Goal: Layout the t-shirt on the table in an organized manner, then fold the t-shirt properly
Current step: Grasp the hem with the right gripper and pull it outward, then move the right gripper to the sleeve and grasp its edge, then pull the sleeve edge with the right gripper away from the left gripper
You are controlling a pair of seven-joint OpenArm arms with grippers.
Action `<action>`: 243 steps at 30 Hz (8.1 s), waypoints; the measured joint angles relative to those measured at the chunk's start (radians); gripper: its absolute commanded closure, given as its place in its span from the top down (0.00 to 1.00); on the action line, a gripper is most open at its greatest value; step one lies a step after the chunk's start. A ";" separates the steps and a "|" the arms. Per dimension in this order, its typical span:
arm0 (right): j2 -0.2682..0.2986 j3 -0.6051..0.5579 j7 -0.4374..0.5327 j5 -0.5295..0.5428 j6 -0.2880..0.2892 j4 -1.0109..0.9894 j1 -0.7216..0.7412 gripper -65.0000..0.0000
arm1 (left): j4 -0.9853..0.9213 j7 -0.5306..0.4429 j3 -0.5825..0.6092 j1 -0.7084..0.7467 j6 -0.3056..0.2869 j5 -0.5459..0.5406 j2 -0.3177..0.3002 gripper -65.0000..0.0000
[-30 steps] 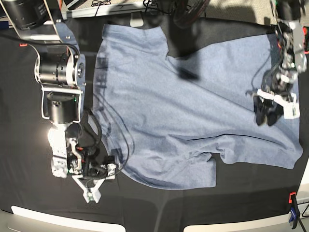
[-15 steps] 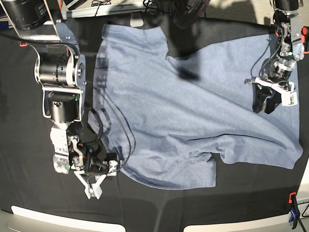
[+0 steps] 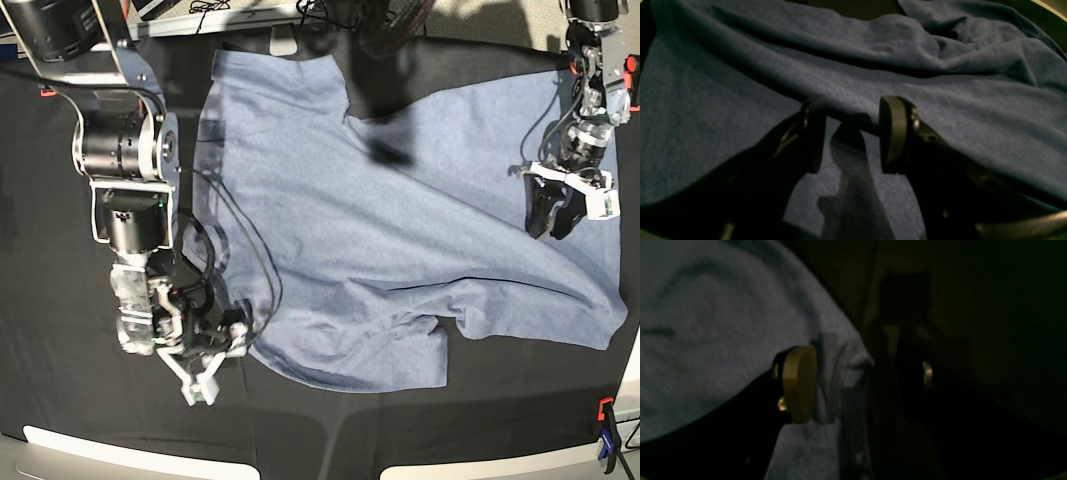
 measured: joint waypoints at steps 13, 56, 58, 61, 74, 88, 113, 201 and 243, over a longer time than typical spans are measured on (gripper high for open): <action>-0.020 -0.111 0.112 -0.074 -0.025 -0.092 0.001 0.00 | 0.000 -0.001 0.000 0.000 0.000 0.000 0.000 0.37; 0.071 -0.096 -0.038 -0.117 -0.411 0.729 -0.447 0.42 | 0.060 -0.008 -0.039 0.095 -0.071 0.006 0.000 0.41; 0.066 -0.066 -0.054 -0.077 -0.411 0.823 -0.523 0.42 | 0.083 -0.009 -0.086 0.124 -0.073 0.003 -0.002 0.41; 0.067 -0.010 -0.105 0.006 -0.414 0.932 -0.619 0.40 | 0.111 -0.019 -0.163 0.171 -0.068 -0.005 -0.009 0.41; 0.064 0.244 -0.333 0.297 -0.224 1.036 -0.766 0.38 | 0.120 -0.009 -0.217 0.345 -0.070 0.000 -0.005 0.40; -0.047 0.249 -0.399 0.349 -0.206 0.975 -0.755 0.37 | 0.120 0.018 -0.217 0.350 -0.071 0.000 -0.003 0.40; -0.069 0.423 -0.581 0.157 -0.156 1.280 -0.959 0.00 | 0.122 0.092 -0.218 0.350 -0.074 -0.008 -0.006 0.00; -0.025 0.446 -0.550 0.529 0.257 1.633 -1.399 0.41 | 0.135 0.184 -0.260 0.425 -0.179 -0.210 -0.009 0.00; 0.075 0.063 -0.454 -0.003 0.156 1.521 -1.399 0.37 | 0.133 0.173 -0.260 0.425 -0.179 -0.210 -0.008 0.00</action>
